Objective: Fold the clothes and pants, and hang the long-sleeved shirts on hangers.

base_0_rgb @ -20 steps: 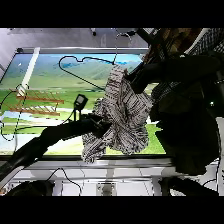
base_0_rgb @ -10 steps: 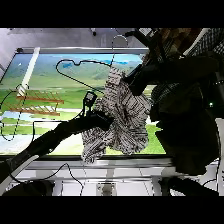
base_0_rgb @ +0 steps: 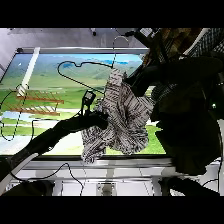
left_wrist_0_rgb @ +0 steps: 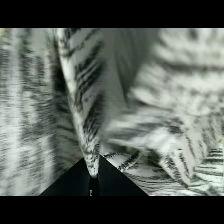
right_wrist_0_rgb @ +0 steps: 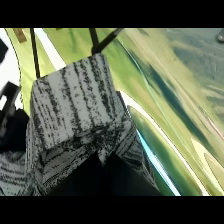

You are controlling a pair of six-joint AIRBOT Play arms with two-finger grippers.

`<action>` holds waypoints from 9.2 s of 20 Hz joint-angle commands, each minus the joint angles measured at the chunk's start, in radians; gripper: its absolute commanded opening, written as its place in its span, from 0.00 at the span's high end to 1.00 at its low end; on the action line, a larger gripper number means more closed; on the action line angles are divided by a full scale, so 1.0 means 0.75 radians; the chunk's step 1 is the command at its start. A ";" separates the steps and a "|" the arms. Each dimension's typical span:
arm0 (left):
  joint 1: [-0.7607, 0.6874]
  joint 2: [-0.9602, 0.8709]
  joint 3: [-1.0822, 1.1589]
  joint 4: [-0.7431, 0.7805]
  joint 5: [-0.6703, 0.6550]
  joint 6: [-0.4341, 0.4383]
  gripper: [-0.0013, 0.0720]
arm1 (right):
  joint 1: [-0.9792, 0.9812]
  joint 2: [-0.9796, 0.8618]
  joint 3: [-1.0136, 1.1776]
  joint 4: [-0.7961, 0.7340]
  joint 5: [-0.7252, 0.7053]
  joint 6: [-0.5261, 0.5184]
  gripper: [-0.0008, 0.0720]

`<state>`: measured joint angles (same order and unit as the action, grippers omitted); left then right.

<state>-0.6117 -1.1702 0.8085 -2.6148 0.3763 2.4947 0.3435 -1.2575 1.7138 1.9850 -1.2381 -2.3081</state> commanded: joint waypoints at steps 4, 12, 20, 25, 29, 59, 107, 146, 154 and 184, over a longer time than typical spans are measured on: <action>0.379 0.126 -0.001 0.121 0.224 -0.060 0.95 | -0.093 0.009 0.001 -0.036 -0.196 -0.126 0.91; 0.735 0.279 0.001 0.125 0.373 -0.059 0.95 | -0.152 0.008 0.000 -0.072 -0.352 -0.327 0.91; 0.745 0.379 0.086 0.086 0.522 -0.105 0.95 | -0.152 0.006 0.000 -0.187 -0.293 -0.241 0.91; 0.600 0.520 0.120 0.054 0.639 -0.190 0.95 | -0.152 0.006 0.000 -0.190 -0.159 -0.103 0.91; 0.308 0.519 0.120 0.054 0.624 -0.237 0.95 | -0.150 0.006 0.000 -0.083 -0.102 -0.032 0.91; 0.775 0.830 0.128 0.498 0.645 0.214 0.37 | -0.146 0.058 0.001 0.535 -0.300 -0.712 0.91; 0.164 0.340 0.128 0.034 0.211 0.094 0.95 | 0.468 -0.059 -0.603 0.423 1.521 1.287 0.76; 0.888 0.830 0.128 0.095 0.635 -0.076 0.22 | 0.630 0.114 -0.067 -0.112 1.596 1.188 0.92; 0.887 0.829 0.128 0.095 0.632 -0.076 0.22 | 0.494 0.526 -0.067 -0.319 1.420 1.201 0.92; 0.887 0.829 0.128 0.095 0.631 -0.115 0.22 | 1.418 0.042 -0.044 -2.608 -0.362 3.344 0.91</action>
<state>0.0528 -0.5480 0.9047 -2.5443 0.8501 2.4081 1.3209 -1.2324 1.6161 0.1432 -1.4261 0.1249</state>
